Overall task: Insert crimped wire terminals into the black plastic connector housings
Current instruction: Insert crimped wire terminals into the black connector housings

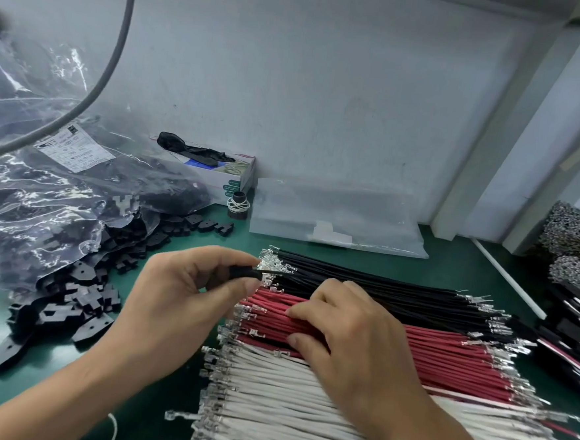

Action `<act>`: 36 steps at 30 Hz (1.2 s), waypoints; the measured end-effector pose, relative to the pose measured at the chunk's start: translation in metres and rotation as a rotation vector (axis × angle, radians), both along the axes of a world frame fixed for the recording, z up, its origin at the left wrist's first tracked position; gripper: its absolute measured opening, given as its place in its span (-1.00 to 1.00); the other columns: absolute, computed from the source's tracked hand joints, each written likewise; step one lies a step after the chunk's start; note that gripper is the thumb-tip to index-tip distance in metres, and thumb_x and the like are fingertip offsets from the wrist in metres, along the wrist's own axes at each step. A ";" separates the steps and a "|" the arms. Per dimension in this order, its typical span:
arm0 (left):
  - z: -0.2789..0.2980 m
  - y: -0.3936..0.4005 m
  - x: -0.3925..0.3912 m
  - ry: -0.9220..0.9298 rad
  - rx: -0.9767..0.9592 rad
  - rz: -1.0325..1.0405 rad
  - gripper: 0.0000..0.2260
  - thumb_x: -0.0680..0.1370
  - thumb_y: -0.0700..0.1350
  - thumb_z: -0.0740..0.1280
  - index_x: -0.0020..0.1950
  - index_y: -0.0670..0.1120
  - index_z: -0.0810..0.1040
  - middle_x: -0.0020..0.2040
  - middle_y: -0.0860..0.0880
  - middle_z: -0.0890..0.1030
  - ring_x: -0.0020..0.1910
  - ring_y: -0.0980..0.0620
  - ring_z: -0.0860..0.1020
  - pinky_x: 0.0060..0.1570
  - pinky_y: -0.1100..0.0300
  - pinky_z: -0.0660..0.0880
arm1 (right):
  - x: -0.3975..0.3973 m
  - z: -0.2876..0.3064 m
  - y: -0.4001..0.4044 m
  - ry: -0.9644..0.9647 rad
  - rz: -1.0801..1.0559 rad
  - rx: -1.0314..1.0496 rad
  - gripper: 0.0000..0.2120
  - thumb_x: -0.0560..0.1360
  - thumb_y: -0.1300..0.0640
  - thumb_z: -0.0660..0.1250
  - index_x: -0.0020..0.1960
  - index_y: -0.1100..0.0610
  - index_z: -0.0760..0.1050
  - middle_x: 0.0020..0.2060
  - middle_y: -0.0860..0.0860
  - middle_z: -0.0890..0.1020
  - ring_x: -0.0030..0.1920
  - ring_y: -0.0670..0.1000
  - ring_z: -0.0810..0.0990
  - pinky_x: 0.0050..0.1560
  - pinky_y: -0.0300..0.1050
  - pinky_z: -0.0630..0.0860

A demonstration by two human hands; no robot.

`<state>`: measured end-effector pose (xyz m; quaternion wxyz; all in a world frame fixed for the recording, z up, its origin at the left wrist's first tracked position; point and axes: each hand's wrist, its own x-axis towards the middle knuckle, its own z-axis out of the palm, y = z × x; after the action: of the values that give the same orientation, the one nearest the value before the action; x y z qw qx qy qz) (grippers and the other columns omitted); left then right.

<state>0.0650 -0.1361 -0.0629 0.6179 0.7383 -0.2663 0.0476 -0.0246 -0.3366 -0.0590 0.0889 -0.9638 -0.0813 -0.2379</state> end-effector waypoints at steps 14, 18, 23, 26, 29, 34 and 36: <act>0.007 0.000 0.002 0.301 -0.233 -0.082 -0.70 0.33 0.02 0.51 0.03 0.01 0.76 -0.21 -0.19 0.73 -0.43 -0.04 0.58 -0.52 0.23 0.46 | -0.003 0.006 -0.012 -0.074 0.028 0.419 -0.78 0.60 0.23 0.35 0.14 -0.05 0.63 -0.09 -0.23 0.56 0.00 -0.14 0.58 -0.03 -0.39 0.45; 0.009 0.000 0.004 0.468 -0.290 -0.215 -0.68 0.33 -0.05 0.55 0.02 -0.15 0.75 -0.21 -0.26 0.69 -0.46 -0.03 0.54 -0.55 0.24 0.43 | -0.007 0.013 -0.010 -0.188 0.077 0.478 -0.82 0.56 0.12 0.35 0.08 -0.05 0.68 -0.12 -0.18 0.59 -0.05 -0.07 0.61 -0.10 -0.31 0.50; 0.010 0.001 0.001 0.549 -0.287 -0.361 -0.61 0.32 -0.02 0.58 0.07 -0.20 0.73 -0.25 -0.21 0.66 -0.45 0.01 0.52 -0.53 0.25 0.43 | -0.008 0.012 -0.002 -0.256 0.111 0.464 -0.88 0.53 0.11 0.40 0.01 0.01 0.71 -0.16 -0.15 0.57 -0.14 -0.03 0.60 -0.20 -0.20 0.52; 0.012 0.001 0.000 0.563 -0.289 -0.374 -0.60 0.31 -0.01 0.57 0.06 -0.20 0.73 -0.26 -0.21 0.66 -0.46 0.01 0.51 -0.53 0.25 0.43 | -0.008 0.012 -0.001 -0.276 0.127 0.505 -0.89 0.52 0.12 0.42 0.00 0.01 0.71 -0.17 -0.14 0.56 -0.15 -0.02 0.60 -0.22 -0.17 0.51; 0.012 0.001 0.000 0.564 -0.285 -0.390 -0.60 0.32 -0.01 0.57 0.06 -0.21 0.73 -0.26 -0.21 0.65 -0.46 0.01 0.51 -0.52 0.26 0.42 | -0.008 0.013 0.000 -0.286 0.140 0.507 -0.89 0.52 0.12 0.42 -0.01 0.01 0.72 -0.18 -0.13 0.56 -0.17 -0.01 0.59 -0.24 -0.18 0.51; 0.012 0.002 0.000 0.569 -0.285 -0.401 -0.61 0.34 -0.01 0.56 0.07 -0.20 0.73 -0.25 -0.21 0.65 -0.46 0.01 0.51 -0.52 0.25 0.42 | -0.009 0.013 -0.001 -0.275 0.148 0.534 -0.87 0.53 0.10 0.40 0.01 0.02 0.72 -0.18 -0.13 0.57 -0.15 -0.01 0.60 -0.21 -0.22 0.51; 0.013 0.002 0.000 0.571 -0.286 -0.408 -0.61 0.34 -0.01 0.56 0.07 -0.21 0.72 -0.25 -0.21 0.65 -0.47 0.01 0.51 -0.52 0.25 0.42 | -0.009 0.013 0.000 -0.276 0.150 0.503 -0.85 0.56 0.07 0.38 0.02 0.04 0.72 -0.18 -0.13 0.57 -0.17 -0.01 0.60 -0.23 -0.16 0.52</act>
<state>0.0649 -0.1341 -0.0502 0.7607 0.5599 -0.2157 -0.2476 -0.0338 -0.3367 -0.0460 0.3305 -0.8613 -0.1020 -0.3723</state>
